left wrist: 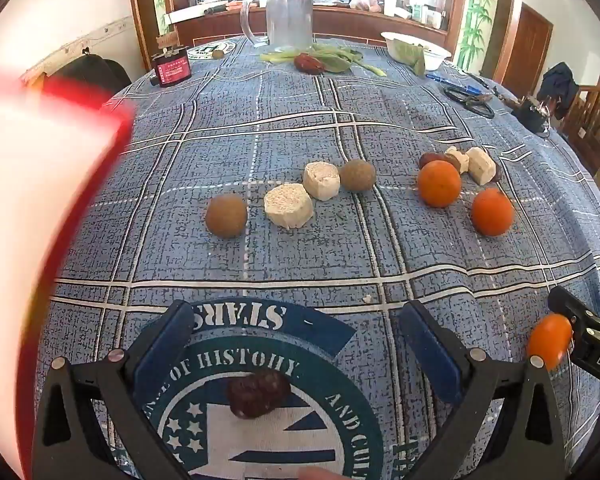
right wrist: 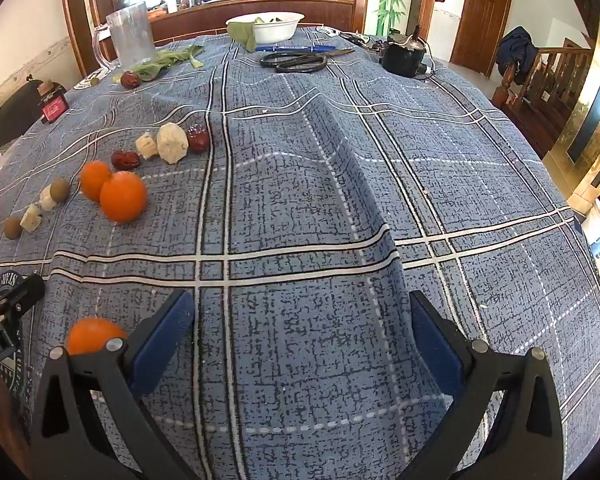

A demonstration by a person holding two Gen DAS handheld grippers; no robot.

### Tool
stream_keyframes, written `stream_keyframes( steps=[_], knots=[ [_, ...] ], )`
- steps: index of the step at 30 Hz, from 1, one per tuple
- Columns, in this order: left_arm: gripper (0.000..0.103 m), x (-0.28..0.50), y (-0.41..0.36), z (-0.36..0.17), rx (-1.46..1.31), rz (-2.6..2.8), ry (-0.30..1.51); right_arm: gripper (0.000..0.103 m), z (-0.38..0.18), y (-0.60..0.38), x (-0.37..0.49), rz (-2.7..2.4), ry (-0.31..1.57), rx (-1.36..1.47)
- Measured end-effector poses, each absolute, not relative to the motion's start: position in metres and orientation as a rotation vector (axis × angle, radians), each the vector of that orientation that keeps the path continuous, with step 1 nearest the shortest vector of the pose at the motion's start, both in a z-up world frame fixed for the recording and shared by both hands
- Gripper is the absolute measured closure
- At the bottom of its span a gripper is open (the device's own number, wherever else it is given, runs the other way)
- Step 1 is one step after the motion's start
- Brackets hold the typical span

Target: Organize fruits

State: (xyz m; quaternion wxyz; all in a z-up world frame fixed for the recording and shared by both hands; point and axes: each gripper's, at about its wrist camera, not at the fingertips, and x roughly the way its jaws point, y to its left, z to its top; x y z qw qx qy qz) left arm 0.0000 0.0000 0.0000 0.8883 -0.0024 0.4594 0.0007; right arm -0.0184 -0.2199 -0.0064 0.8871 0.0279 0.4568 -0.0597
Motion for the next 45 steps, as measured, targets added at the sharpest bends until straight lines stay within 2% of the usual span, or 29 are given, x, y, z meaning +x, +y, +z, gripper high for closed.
stream_keyframes(
  steps=[35, 38, 45],
  knots=[
    [0.001, 0.0, 0.0, 0.0, -0.007, 0.01, 0.957, 0.0, -0.007, -0.222, -0.019, -0.121, 0.948, 0.067],
    [0.003, -0.007, -0.001, 0.005, -0.011, 0.054, 0.984, 0.0, 0.009, -0.231, -0.032, -0.119, 0.902, 0.113],
    [0.003, -0.072, 0.002, 0.091, 0.077, 0.105, 0.691, 0.0, 0.08, -0.249, -0.105, -0.103, 0.632, 0.148]
  ],
)
